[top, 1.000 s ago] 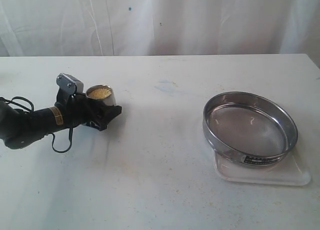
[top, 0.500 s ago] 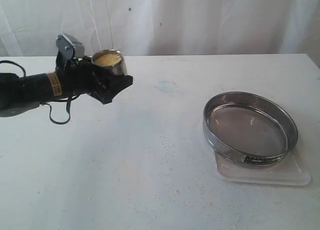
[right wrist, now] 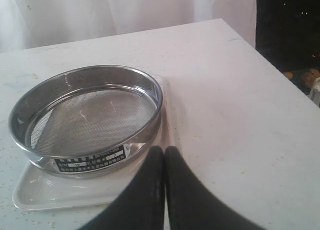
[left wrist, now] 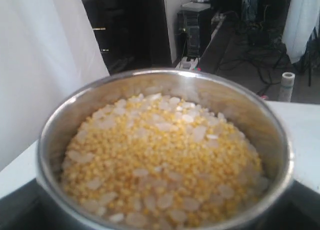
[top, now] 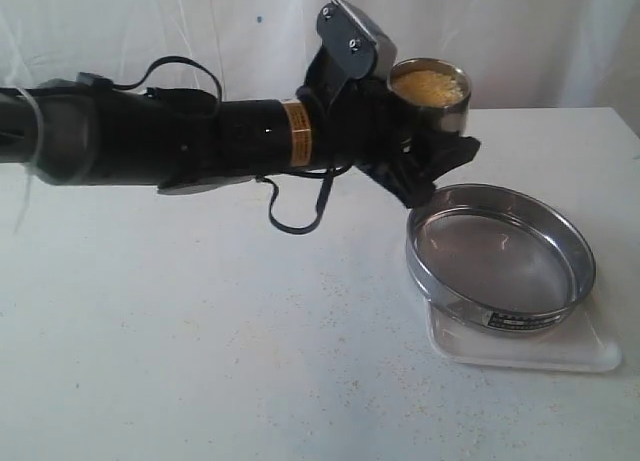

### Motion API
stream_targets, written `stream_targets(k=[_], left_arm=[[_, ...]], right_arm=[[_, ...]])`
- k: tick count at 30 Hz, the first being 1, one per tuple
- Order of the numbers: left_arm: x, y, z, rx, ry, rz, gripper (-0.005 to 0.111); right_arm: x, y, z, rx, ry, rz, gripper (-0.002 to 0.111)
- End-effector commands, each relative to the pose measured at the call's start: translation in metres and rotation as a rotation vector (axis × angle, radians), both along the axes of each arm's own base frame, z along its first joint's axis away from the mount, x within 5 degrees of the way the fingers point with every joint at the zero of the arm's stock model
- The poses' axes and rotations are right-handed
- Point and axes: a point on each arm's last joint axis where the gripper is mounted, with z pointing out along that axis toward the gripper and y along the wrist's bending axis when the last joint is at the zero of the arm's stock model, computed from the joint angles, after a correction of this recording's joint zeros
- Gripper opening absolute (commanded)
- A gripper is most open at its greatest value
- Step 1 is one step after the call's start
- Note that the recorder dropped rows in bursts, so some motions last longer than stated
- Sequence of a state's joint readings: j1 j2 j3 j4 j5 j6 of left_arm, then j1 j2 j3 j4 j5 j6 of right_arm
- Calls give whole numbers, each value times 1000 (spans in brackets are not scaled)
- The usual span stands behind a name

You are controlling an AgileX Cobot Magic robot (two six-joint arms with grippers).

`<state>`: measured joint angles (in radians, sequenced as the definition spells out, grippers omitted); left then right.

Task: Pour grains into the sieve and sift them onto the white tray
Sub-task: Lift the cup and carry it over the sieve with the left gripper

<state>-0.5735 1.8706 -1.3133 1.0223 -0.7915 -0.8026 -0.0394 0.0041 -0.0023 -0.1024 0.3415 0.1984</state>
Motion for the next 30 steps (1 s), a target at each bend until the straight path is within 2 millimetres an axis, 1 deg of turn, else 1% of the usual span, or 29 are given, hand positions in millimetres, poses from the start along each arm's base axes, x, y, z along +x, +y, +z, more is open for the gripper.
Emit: stream_targets(k=[1,2,4,5,6,8,9,11,14,18,21,23,26,30], left_arm=[[5,-16,6,-87,46,23,0],[6,-19,3,-70,53,32,0],[5,-32,-12,62,67,82,0],[-1,-44,-20,160,62,110,0],[-3,-49,-24,203,39,109,0],[-3,-63,-30,202,41,100,0],[3,-67,-33,195,70,132,0],[14,-70,-41,193,139,204,0],[28,-74,-50,243,166,270,0],[36,-76,-52,316,112,288,0],[37,-74,-53,378,74,290,0],[32,-78,-54,443,20,267,0],[22,-88,-55,452,10,240,0],[22,-88,-57,503,-31,234,0]], right_arm=[[0,0,0,-4,-6,2,0],[0,0,0,-4,-6,2,0],[0,0,0,-3,-6,2,0],[0,0,0,-3,-6,2,0],[0,0,0,-3,-6,2,0],[0,0,0,-3,-6,2,0],[0,0,0,-3,-6,2,0],[0,0,0,-3,-6,2,0],[0,0,0,-3,-6,2,0],[0,0,0,-3,-6,2,0],[0,0,0,-3,-6,2,0],[0,0,0,-3,-6,2,0],[0,0,0,-3,-6,2,0],[0,0,0,-3,-6,2,0]])
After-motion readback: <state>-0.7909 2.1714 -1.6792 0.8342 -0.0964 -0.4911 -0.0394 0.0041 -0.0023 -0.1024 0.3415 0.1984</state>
